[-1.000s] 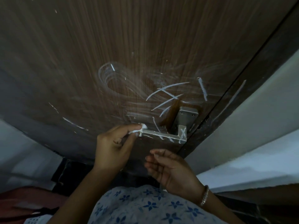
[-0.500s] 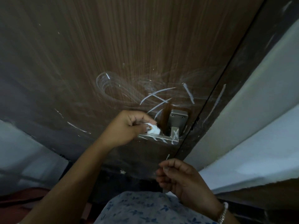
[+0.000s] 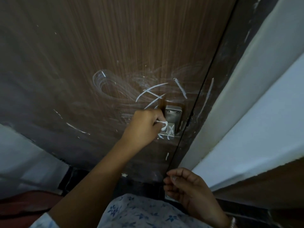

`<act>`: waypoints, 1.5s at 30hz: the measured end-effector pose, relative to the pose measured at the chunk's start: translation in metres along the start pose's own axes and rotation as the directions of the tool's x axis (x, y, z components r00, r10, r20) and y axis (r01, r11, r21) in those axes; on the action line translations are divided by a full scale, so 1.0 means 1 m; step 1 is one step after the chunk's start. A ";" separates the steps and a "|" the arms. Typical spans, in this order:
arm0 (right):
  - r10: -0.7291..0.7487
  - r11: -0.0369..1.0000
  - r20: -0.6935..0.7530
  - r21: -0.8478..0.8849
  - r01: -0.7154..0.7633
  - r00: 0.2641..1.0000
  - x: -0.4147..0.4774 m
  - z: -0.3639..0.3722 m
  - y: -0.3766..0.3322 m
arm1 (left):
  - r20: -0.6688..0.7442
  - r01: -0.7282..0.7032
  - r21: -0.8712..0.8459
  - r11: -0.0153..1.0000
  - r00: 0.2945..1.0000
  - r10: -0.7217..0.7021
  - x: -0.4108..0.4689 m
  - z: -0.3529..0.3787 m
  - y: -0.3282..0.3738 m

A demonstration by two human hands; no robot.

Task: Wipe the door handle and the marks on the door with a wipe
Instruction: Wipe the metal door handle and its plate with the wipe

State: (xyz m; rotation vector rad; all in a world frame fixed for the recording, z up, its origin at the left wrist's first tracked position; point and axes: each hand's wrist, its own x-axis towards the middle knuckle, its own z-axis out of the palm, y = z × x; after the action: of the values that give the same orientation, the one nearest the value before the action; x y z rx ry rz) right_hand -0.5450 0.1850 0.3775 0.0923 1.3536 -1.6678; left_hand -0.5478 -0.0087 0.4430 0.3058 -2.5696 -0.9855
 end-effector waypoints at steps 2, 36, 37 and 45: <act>0.005 1.000 0.000 0.013 -0.005 1.000 -0.002 0.000 0.002 | 0.079 0.021 -0.015 1.000 0.997 -0.020 0.004 -0.005 0.000; -0.688 0.688 -0.029 -0.344 0.639 0.725 0.000 0.039 -0.034 | -0.117 -0.163 -0.296 0.941 0.984 0.134 -0.027 -0.035 -0.001; -0.721 0.652 0.000 -0.337 0.679 0.693 -0.001 0.040 -0.038 | -0.092 -0.184 -0.329 0.926 0.982 0.163 -0.031 -0.031 0.002; -0.879 0.400 -0.048 -0.617 0.678 0.474 0.003 0.042 -0.047 | -0.012 -0.221 -0.341 0.914 0.973 0.231 -0.041 -0.024 0.005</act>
State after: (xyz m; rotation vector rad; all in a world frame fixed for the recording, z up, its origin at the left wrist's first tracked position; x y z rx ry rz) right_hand -0.5592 0.1470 0.4259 -0.7497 2.3781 -2.0118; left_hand -0.5011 -0.0061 0.4523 -0.0995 -2.3331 -1.3221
